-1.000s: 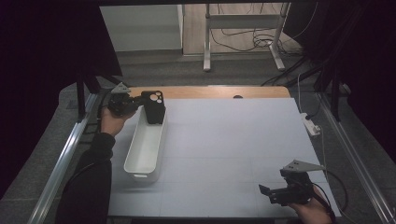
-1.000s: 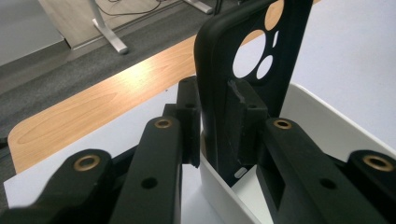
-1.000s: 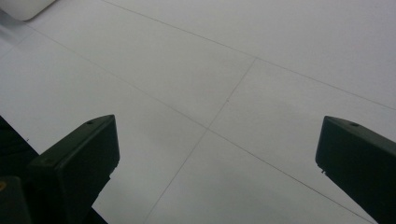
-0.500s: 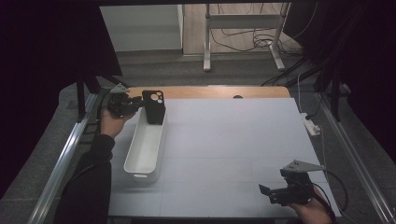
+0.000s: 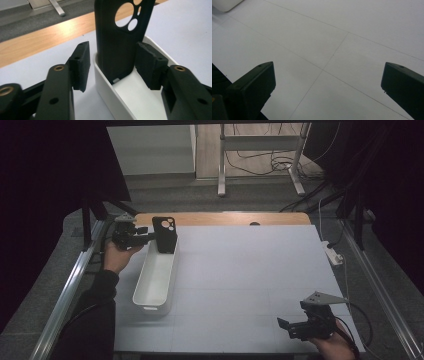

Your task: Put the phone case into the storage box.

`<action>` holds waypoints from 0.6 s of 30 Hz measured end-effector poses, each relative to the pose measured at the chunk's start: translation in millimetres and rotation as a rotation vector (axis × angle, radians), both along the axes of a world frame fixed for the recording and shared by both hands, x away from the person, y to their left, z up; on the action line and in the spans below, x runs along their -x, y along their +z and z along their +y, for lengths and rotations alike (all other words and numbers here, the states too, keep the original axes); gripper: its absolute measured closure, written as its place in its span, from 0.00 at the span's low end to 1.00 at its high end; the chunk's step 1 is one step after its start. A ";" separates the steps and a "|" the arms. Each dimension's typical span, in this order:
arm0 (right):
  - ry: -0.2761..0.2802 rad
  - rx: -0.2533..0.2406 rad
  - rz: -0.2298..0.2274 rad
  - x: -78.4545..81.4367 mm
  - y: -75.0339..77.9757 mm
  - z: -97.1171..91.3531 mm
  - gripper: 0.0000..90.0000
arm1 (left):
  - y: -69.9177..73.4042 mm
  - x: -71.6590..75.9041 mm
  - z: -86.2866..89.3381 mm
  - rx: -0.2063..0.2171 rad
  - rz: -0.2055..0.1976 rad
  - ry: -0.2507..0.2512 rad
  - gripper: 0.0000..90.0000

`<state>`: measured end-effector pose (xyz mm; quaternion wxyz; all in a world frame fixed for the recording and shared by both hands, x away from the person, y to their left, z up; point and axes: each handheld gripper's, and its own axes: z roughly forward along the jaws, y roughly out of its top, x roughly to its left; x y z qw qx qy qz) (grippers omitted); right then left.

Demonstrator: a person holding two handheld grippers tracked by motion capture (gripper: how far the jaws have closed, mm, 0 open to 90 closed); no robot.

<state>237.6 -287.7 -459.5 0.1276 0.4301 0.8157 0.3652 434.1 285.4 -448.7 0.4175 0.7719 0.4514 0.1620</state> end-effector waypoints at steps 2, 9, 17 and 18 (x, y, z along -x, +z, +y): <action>-0.001 0.000 -0.002 0.0 -0.1 0.2 0.00 | 0.8 2.3 0.2 0.005 0.000 0.002 0.48; -0.004 -0.001 -0.003 0.1 0.0 0.1 0.00 | 3.4 10.4 -2.6 0.034 -0.006 -0.009 0.39; -0.005 0.000 -0.005 0.2 0.1 0.0 0.00 | -0.6 20.4 -5.8 0.044 -0.003 -0.013 0.32; -0.005 0.000 -0.005 0.2 0.0 0.0 0.00 | -1.0 21.4 -5.5 0.046 -0.004 -0.013 0.31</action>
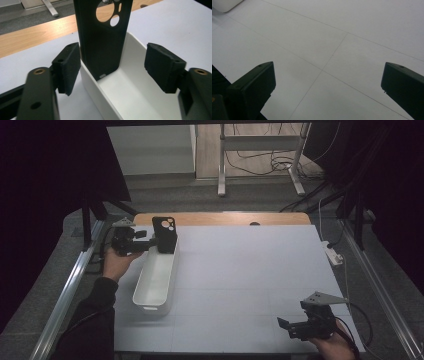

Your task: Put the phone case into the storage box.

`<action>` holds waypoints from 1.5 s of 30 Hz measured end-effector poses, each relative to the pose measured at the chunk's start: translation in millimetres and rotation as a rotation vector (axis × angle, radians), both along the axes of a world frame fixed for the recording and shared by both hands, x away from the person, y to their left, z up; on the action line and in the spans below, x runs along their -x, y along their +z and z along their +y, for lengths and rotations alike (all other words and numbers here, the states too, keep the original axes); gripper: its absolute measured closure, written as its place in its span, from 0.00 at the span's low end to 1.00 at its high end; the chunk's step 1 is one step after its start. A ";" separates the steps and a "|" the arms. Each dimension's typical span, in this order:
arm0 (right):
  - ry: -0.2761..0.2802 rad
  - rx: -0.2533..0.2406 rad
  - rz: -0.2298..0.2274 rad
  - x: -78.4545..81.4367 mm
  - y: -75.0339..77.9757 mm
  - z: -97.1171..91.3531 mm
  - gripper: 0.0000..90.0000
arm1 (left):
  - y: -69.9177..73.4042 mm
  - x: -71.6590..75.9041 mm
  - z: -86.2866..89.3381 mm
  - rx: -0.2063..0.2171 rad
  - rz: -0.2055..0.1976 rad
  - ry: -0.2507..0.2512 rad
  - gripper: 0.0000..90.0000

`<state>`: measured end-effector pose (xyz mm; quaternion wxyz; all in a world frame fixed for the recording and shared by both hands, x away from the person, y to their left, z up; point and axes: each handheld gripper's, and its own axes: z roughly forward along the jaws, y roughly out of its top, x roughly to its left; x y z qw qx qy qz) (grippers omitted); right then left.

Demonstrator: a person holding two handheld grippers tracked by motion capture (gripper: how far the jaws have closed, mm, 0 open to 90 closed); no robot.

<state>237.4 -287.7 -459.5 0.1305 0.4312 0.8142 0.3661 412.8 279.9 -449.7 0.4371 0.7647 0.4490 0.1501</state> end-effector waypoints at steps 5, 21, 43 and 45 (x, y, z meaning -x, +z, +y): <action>-0.005 -0.007 -0.002 0.1 0.3 -0.8 0.00 | -0.8 4.4 0.8 0.014 -0.003 0.014 0.26; -0.004 -0.010 -0.005 0.7 0.9 -1.0 0.00 | 4.2 22.3 -5.9 -0.029 0.012 0.011 0.11; 0.003 -0.001 -0.008 0.8 0.7 0.2 0.00 | 8.1 50.3 -5.6 -0.013 0.005 0.018 0.00; 0.004 -0.001 -0.009 1.0 0.7 0.3 0.00 | 8.0 52.1 -5.9 -0.018 0.007 0.030 0.00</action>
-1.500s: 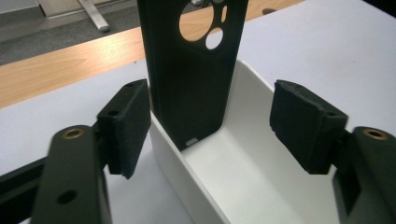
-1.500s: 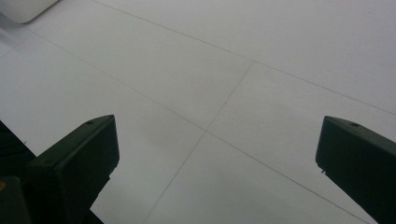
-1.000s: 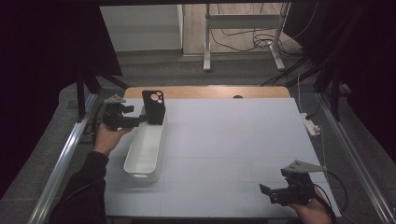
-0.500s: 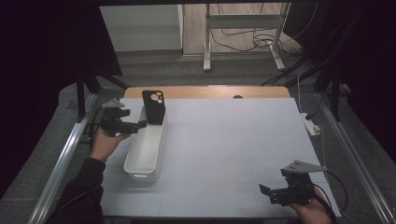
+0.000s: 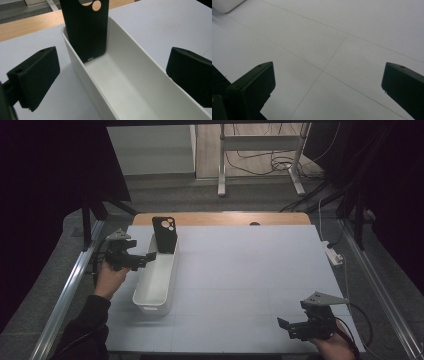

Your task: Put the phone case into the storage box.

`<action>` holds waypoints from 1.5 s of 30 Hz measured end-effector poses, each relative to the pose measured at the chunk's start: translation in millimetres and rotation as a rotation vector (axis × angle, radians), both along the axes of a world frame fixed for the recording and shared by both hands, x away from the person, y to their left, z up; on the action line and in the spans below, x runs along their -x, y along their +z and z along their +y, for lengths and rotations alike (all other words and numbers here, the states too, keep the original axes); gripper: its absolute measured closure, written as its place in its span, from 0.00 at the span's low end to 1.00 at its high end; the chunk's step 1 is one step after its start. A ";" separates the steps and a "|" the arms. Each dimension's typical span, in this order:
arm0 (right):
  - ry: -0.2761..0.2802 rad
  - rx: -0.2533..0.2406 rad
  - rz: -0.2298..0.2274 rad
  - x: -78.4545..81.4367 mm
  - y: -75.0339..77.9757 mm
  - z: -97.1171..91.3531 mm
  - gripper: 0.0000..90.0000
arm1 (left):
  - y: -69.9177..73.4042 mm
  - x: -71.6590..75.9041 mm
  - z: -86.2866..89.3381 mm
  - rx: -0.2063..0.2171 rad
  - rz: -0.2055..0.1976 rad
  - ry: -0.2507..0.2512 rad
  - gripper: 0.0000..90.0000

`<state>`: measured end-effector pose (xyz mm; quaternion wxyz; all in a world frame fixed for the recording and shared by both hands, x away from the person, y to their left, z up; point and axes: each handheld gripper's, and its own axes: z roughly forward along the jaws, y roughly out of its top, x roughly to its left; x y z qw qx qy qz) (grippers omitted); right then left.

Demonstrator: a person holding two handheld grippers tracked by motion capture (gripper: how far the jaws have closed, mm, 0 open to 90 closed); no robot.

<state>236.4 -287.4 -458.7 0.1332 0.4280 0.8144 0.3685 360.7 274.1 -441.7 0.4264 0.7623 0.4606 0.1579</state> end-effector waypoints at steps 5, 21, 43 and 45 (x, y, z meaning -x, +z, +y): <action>0.000 -0.003 -0.002 0.2 0.0 0.0 0.00 | 0.6 7.3 0.9 0.005 -0.014 0.004 0.00; 0.001 -0.002 -0.004 0.0 0.0 0.1 0.00 | 3.6 29.2 0.1 0.018 -0.037 -0.033 0.00; 0.004 -0.002 -0.003 -0.4 0.1 0.7 0.00 | 4.1 55.3 -5.4 0.041 -0.049 -0.089 0.00; 0.004 -0.002 -0.005 -0.3 0.2 0.7 0.00 | 4.3 57.8 -4.9 0.050 -0.053 -0.091 0.00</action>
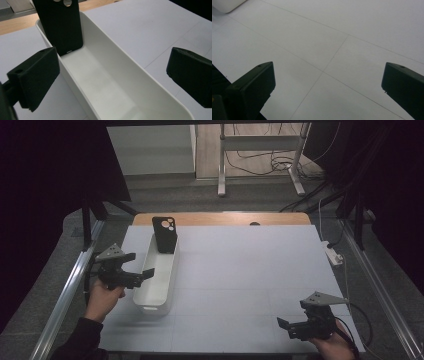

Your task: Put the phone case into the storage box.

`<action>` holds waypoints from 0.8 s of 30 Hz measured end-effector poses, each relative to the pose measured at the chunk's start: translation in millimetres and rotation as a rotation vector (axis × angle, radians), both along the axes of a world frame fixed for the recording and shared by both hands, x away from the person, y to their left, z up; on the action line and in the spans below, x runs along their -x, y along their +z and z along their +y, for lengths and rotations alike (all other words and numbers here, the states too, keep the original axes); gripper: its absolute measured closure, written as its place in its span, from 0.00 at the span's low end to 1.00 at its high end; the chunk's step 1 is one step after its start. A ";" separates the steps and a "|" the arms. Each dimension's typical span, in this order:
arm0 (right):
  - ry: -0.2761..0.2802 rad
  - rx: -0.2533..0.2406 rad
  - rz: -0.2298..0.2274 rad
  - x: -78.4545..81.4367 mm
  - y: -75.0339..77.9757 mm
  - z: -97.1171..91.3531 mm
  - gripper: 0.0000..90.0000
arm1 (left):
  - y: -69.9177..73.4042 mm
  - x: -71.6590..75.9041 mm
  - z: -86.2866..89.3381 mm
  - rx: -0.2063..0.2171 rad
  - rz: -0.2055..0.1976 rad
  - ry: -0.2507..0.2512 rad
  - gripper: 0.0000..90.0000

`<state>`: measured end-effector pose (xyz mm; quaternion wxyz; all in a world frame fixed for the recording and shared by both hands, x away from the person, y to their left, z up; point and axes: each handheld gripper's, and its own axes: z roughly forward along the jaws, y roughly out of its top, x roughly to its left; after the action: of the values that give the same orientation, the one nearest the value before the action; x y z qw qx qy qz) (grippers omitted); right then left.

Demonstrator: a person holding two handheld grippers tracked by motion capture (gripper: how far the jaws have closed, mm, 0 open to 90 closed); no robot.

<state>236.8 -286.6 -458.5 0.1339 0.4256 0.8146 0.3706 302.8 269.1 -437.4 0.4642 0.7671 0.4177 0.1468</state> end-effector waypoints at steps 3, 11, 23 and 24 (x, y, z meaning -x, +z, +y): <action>0.002 -0.001 -0.004 0.3 0.2 -0.1 0.00 | -0.2 3.7 0.5 0.010 -0.002 0.001 0.00; 0.004 -0.003 -0.007 0.6 0.2 -0.2 0.00 | -1.1 13.4 0.6 0.021 0.010 0.006 0.00; -0.006 -0.007 -0.001 0.1 0.3 -0.7 0.00 | -1.6 32.3 3.8 0.008 0.006 0.022 0.00; -0.006 -0.008 -0.001 0.1 0.3 -0.7 0.00 | -1.9 33.6 4.4 0.010 0.008 0.021 0.00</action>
<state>236.7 -287.4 -458.2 0.1340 0.4284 0.8118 0.3735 269.2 273.5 -439.3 0.4650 0.7608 0.4285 0.1465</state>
